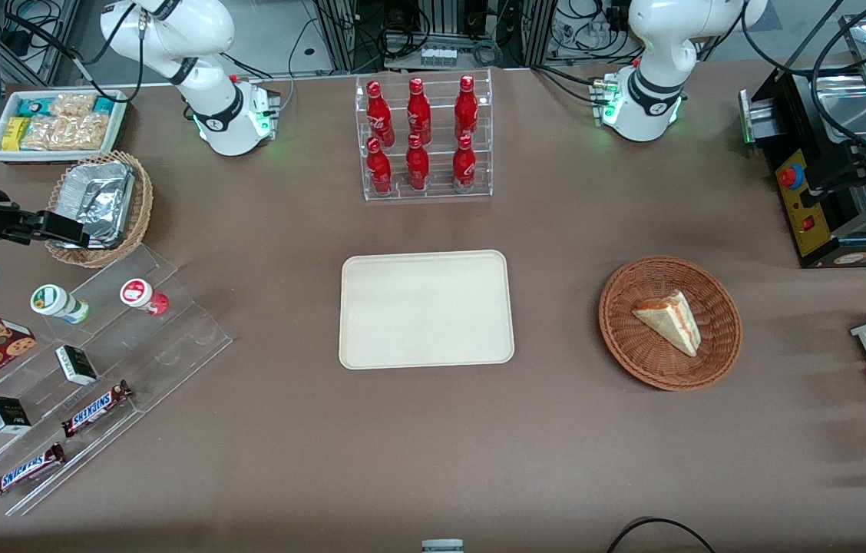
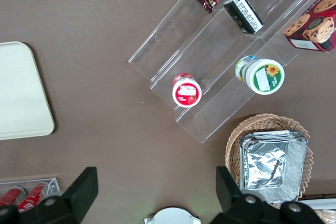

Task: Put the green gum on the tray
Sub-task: 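Move the right gripper over the acrylic stand toward the green gum tub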

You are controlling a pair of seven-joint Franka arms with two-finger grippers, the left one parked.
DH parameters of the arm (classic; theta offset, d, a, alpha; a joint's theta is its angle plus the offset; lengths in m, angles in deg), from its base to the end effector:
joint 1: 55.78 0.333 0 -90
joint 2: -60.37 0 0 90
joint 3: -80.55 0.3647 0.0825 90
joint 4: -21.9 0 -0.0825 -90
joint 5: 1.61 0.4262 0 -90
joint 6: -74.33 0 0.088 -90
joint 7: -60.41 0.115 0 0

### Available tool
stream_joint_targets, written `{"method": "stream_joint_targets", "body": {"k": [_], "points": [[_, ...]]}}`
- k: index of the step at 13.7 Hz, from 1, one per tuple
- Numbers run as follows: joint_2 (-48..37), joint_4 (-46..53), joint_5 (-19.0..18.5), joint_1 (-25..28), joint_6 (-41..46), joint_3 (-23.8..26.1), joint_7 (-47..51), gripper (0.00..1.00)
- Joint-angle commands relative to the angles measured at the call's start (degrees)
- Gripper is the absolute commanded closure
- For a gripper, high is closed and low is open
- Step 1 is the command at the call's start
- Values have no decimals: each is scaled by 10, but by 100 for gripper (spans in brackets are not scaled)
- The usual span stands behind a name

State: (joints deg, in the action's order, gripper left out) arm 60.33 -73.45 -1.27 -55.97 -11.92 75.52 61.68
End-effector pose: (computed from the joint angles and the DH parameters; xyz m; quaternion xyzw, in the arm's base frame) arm 0.5807 -0.0524 0.6130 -0.9953 0.0565 0.0788 0.0057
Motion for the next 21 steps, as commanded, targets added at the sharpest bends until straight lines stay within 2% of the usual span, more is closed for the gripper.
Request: {"method": "stream_joint_targets", "body": {"k": [1,7,10,13,21], "points": [[12,16,-3,-1,-10,0,12,0],[27,1,-10,-2,-37,-2,-27,0],[24,-23,-10,-17,-72,-4,-123,0],[21,-47,-29,-31,-116,-5,-246,0],[40,-105,-23,-104,-234,-4,-551,0]]}}
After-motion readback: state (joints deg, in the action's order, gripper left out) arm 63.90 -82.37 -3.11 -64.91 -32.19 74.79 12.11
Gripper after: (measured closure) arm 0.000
